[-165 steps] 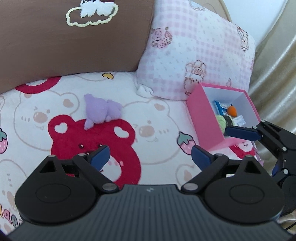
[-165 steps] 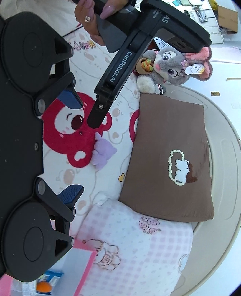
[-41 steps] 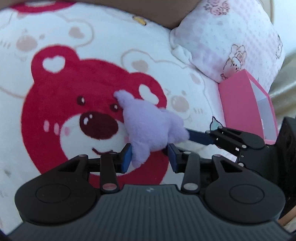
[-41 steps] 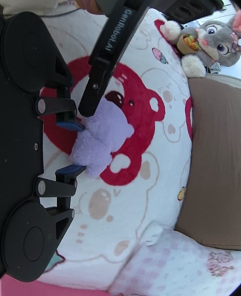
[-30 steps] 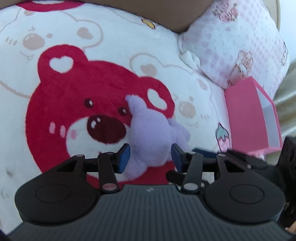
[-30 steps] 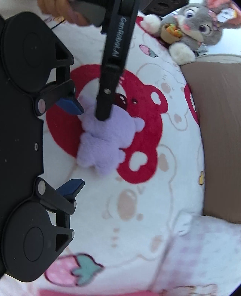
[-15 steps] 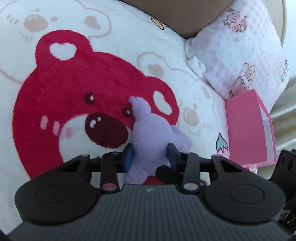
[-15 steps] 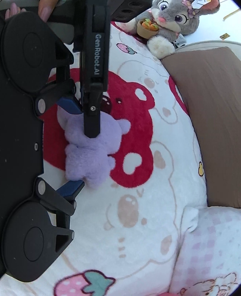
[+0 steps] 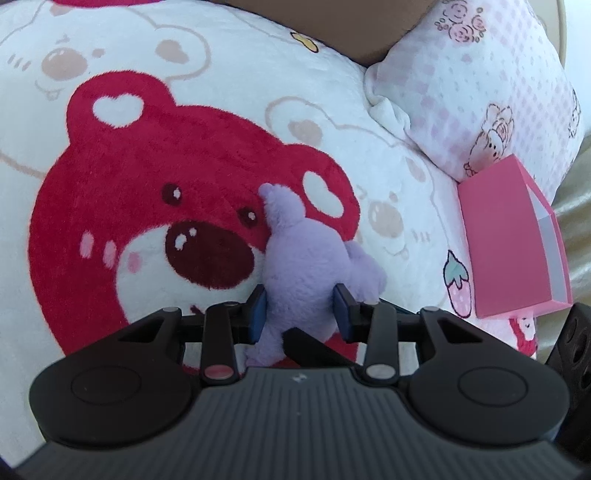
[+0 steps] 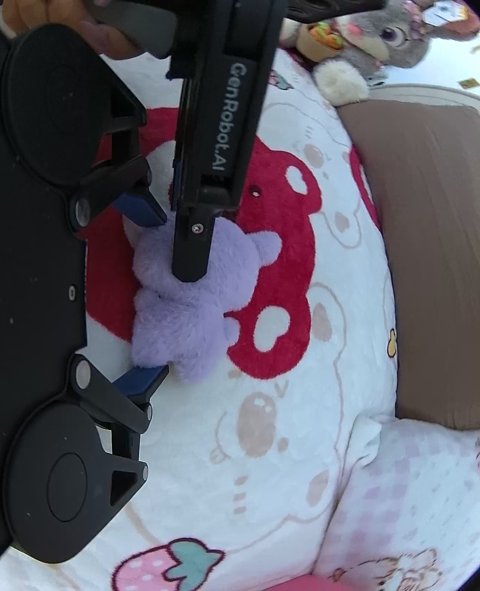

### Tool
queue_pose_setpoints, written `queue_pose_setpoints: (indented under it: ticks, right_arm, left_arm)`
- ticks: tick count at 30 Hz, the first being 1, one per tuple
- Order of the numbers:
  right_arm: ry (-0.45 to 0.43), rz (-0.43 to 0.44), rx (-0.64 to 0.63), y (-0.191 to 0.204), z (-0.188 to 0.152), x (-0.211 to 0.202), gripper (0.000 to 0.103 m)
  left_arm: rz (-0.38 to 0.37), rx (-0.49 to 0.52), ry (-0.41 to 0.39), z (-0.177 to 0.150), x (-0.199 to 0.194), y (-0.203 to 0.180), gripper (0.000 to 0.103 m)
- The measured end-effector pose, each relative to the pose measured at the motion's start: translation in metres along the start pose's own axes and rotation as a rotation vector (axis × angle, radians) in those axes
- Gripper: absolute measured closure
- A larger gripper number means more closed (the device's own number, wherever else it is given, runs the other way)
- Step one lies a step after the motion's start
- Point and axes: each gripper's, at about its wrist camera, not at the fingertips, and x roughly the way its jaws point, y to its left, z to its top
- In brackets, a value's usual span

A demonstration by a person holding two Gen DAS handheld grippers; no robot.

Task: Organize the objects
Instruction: 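Lift and carry the plush toy with the left gripper toward the pink box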

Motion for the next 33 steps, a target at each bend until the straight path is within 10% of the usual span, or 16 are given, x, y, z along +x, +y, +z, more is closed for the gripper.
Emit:
queue_pose_setpoints:
  ticks: [33]
  right_arm:
    - [0.033, -0.021, -0.089, 0.014, 0.004, -0.043, 0.027]
  left_arm:
    - [-0.001, 0.064, 0.025, -0.010, -0.032, -0.037, 0.066]
